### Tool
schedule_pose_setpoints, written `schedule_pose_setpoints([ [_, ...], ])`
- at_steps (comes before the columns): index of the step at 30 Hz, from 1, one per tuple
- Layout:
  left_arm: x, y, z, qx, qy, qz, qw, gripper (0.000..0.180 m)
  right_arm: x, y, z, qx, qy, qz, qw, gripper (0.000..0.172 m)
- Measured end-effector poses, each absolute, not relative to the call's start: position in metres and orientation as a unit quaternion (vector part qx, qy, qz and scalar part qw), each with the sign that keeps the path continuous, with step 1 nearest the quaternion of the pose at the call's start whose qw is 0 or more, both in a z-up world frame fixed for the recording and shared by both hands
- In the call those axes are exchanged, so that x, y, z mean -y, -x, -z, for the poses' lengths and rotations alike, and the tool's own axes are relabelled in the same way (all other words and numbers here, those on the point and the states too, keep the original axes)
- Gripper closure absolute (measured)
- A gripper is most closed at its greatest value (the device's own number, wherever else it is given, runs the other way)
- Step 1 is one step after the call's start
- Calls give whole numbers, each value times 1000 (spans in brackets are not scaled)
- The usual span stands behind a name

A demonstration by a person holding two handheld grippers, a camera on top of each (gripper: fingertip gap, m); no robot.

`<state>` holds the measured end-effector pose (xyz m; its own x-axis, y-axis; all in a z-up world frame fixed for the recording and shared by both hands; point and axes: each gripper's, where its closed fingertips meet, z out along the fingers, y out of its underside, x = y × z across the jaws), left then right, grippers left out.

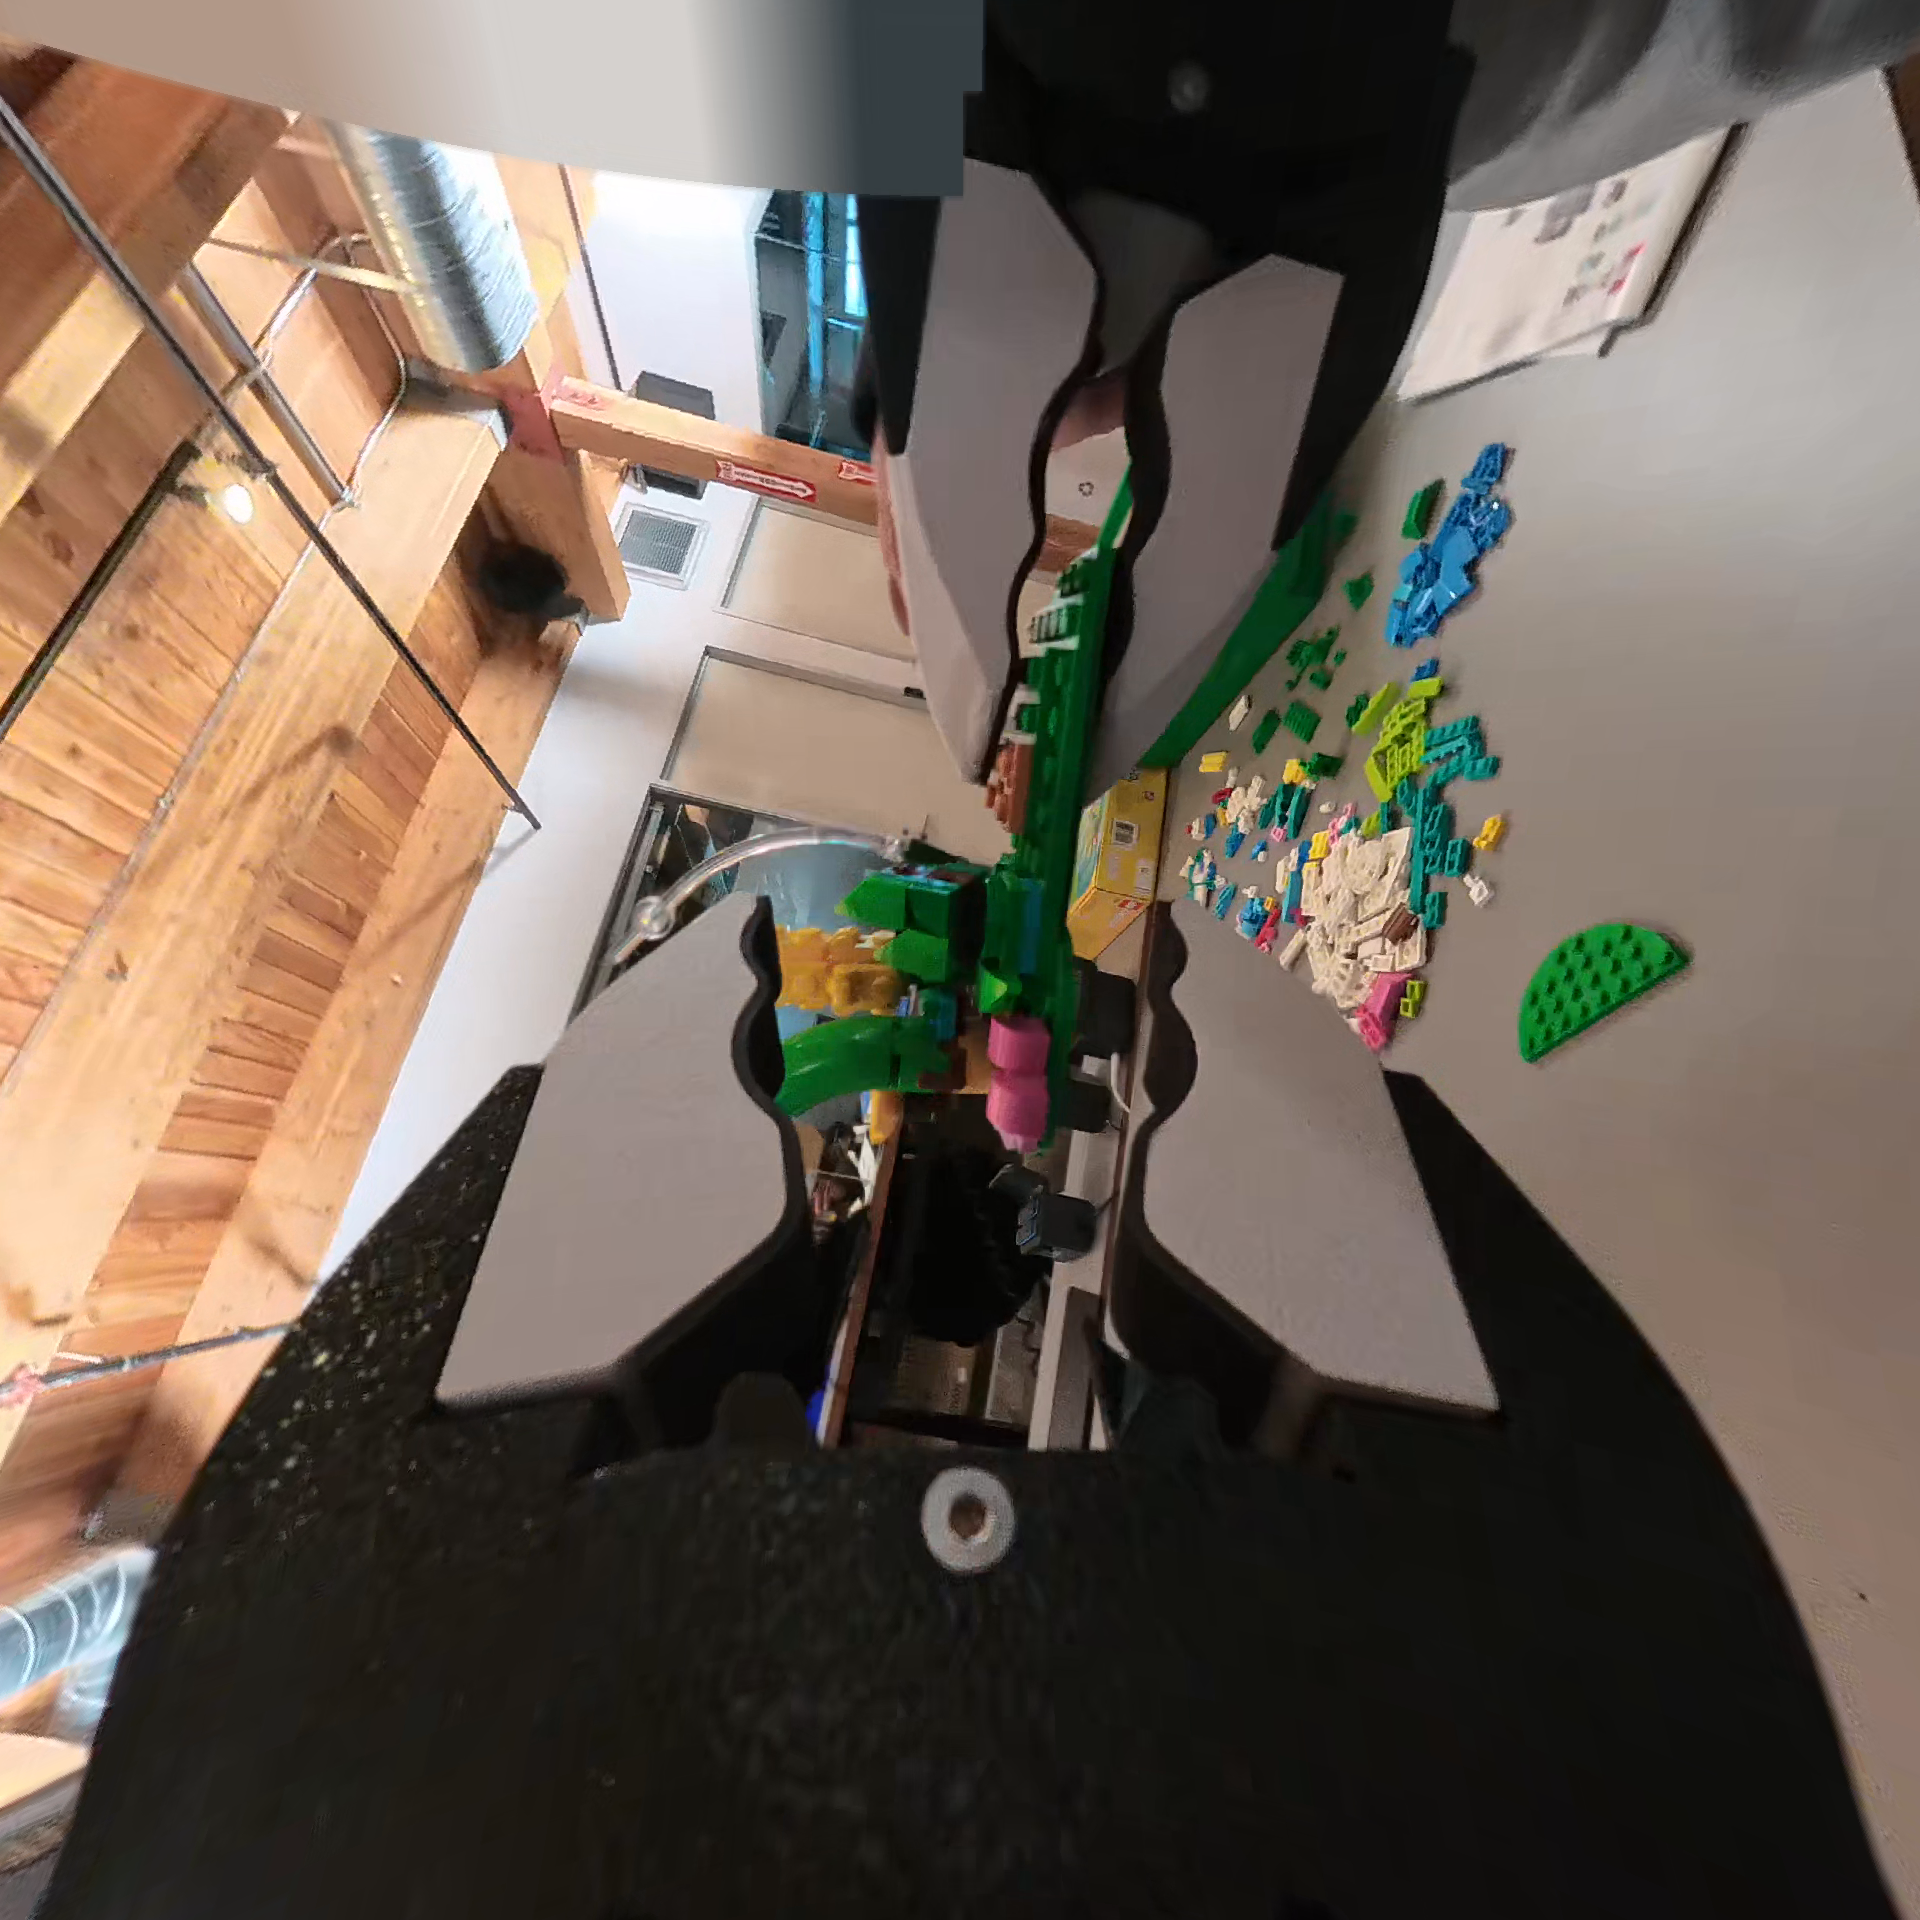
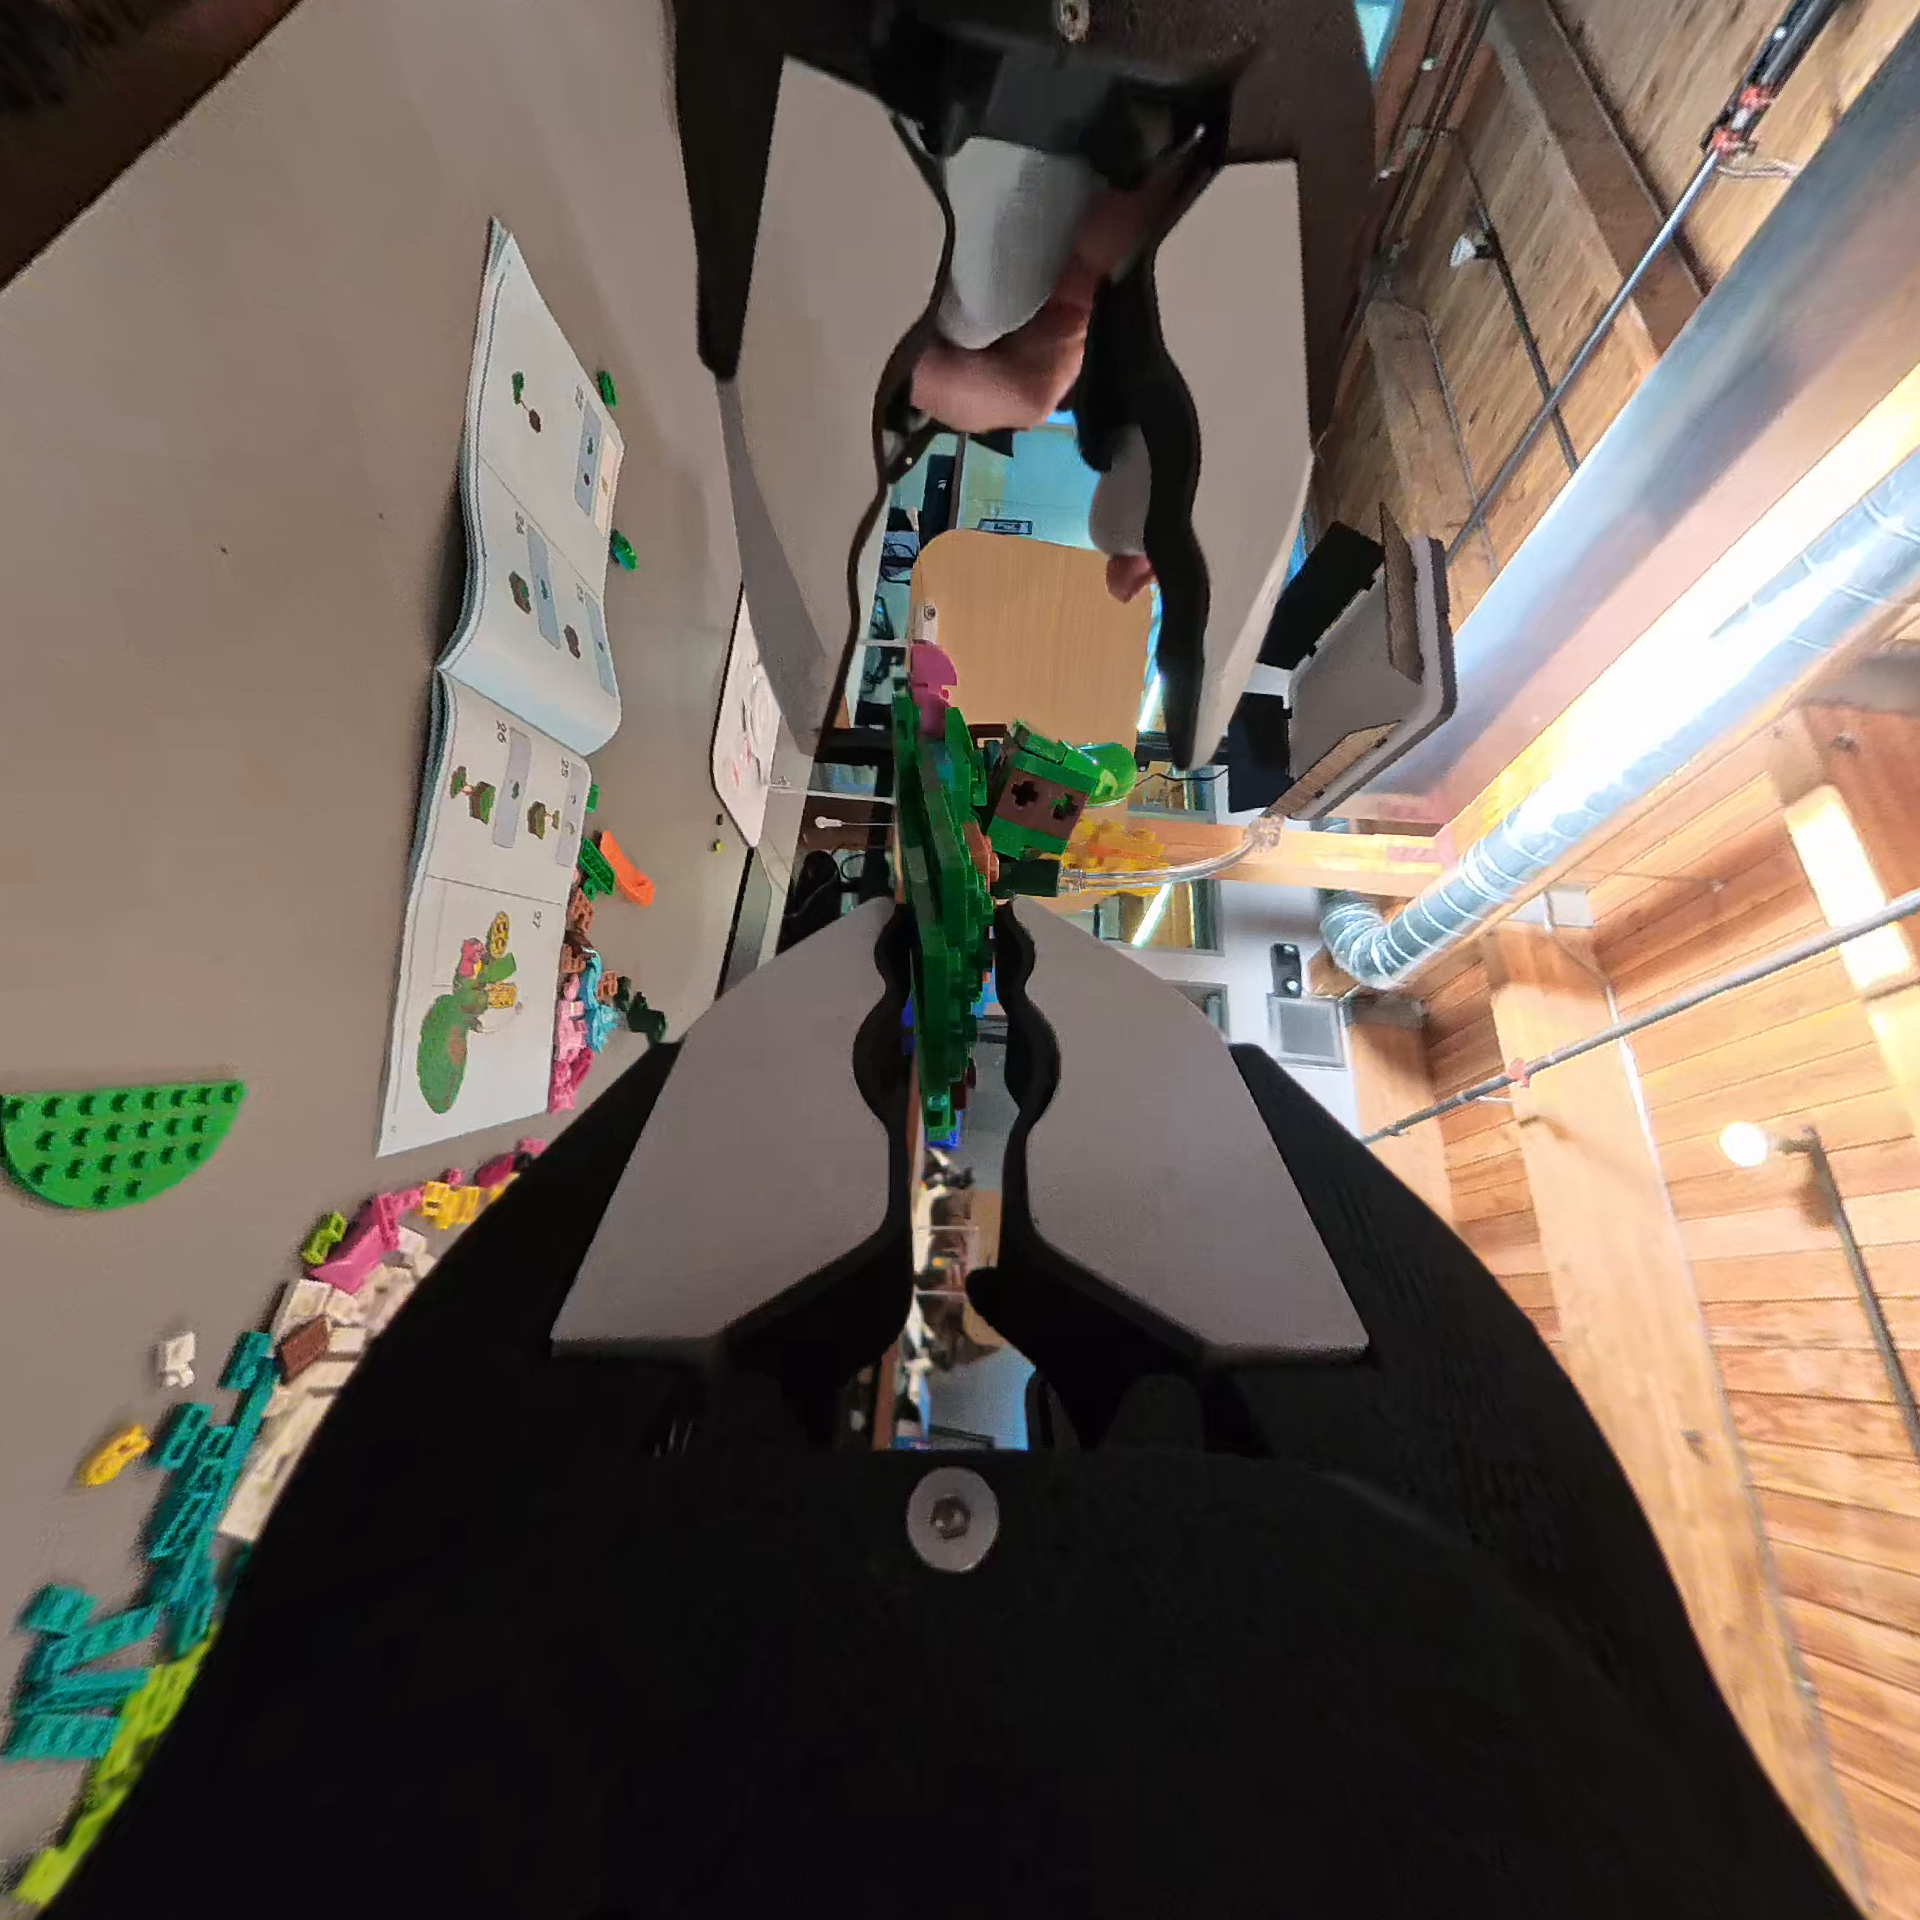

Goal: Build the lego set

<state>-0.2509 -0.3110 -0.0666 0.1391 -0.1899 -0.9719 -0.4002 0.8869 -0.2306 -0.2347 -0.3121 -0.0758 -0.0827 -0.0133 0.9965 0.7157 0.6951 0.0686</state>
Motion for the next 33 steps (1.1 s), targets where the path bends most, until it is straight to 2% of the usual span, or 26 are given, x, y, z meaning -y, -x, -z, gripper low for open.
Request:
schedule_pose_setpoints([
  [10, 318, 251, 65, -624, 246, 24, 741, 132, 311, 233, 75, 654, 268, 288, 646, 159],
  [17, 311, 265, 42, -525, 293, 170, 781, 132, 325, 225, 47, 596, 274, 47, 753, 158],
  [21, 318, 262, 36, -527, 247, 175, 794, 144, 328, 219, 38, 583, 265, -32, 767, 159],
  [27, 331, 266, 29, -523, 218, 243, 787, 147, 335, 214, 35, 580, 254, -87, 769, 159],
  [33, 337, 262, 37, -544, 204, 184, 792, 150, 337, 214, 39, 593, 253, -76, 760, 159],
])
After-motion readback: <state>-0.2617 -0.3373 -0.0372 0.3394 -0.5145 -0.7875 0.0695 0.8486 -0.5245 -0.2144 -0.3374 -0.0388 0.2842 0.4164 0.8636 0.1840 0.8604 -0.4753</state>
